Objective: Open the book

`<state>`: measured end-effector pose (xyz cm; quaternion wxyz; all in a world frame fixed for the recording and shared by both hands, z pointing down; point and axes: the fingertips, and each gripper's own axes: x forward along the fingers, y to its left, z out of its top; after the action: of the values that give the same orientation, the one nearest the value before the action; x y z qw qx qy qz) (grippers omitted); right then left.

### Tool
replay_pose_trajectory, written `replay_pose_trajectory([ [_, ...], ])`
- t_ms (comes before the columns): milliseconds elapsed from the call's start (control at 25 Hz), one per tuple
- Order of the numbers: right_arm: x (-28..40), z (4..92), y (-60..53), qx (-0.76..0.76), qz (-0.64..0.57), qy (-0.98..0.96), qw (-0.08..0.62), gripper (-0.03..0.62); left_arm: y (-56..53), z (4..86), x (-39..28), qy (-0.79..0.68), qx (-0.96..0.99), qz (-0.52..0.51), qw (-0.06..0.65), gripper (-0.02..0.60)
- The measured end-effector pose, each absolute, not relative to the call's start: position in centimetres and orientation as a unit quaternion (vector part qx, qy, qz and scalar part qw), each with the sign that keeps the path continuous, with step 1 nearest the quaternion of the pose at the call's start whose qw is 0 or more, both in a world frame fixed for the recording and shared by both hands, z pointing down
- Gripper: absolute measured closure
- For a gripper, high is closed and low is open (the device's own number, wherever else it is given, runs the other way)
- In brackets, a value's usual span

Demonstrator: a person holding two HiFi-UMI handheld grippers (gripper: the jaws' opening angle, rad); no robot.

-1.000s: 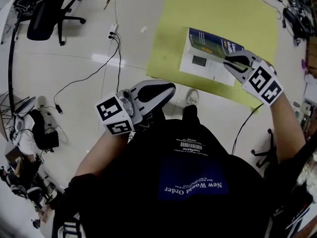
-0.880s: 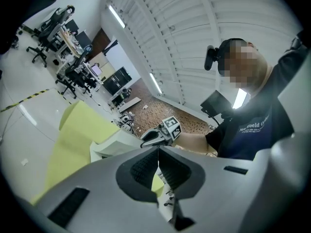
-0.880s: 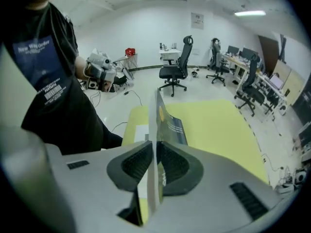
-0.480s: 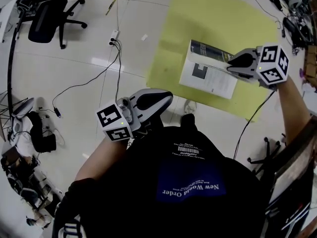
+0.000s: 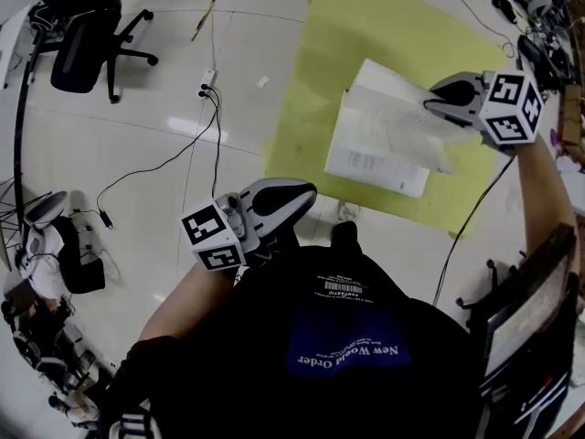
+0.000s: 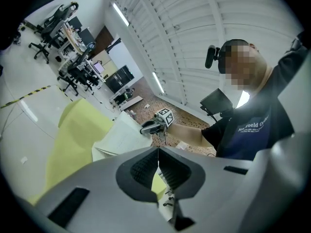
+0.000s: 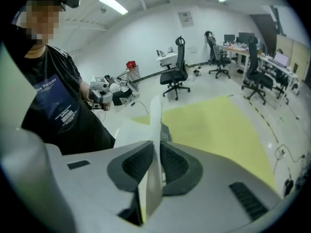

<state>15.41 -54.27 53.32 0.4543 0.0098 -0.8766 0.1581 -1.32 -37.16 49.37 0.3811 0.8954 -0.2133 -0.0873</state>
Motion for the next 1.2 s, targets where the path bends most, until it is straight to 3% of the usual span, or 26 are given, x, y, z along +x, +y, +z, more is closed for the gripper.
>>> replay_pose_trajectory([
  [360, 16.7, 56.1, -64.3, 0.112, 0.07, -0.864, 0.486, 0.542, -37.6, 49.6, -1.0, -0.219, 0.89, -0.079, 0.392, 0.574],
  [480, 16.8, 58.0, -66.3, 0.136, 0.046, -0.851, 0.505, 0.487, -37.8, 49.6, -1.2, -0.223, 0.888, -0.078, 0.395, 0.574],
  [680, 16.8, 59.3, -68.6, 0.212, -0.04, -0.836, 0.504, 0.449, -37.9, 49.7, -1.6, -0.224, 0.884, -0.08, 0.403, 0.574],
  [800, 17.4, 59.7, -68.9, 0.258, -0.088, -0.821, 0.501, 0.437, -38.0, 49.9, -1.5, -0.223, 0.883, -0.079, 0.406, 0.574],
  [1000, 18.0, 62.9, -65.5, 0.252, -0.063, -0.816, 0.516, 0.437, -37.6, 50.1, -0.9, -0.213, 0.885, -0.075, 0.408, 0.574],
  [1200, 18.0, 59.7, -63.8, 0.307, -0.038, -0.844, 0.439, 0.439, -37.4, 49.5, -0.5, -0.209, 0.889, -0.074, 0.401, 0.575],
])
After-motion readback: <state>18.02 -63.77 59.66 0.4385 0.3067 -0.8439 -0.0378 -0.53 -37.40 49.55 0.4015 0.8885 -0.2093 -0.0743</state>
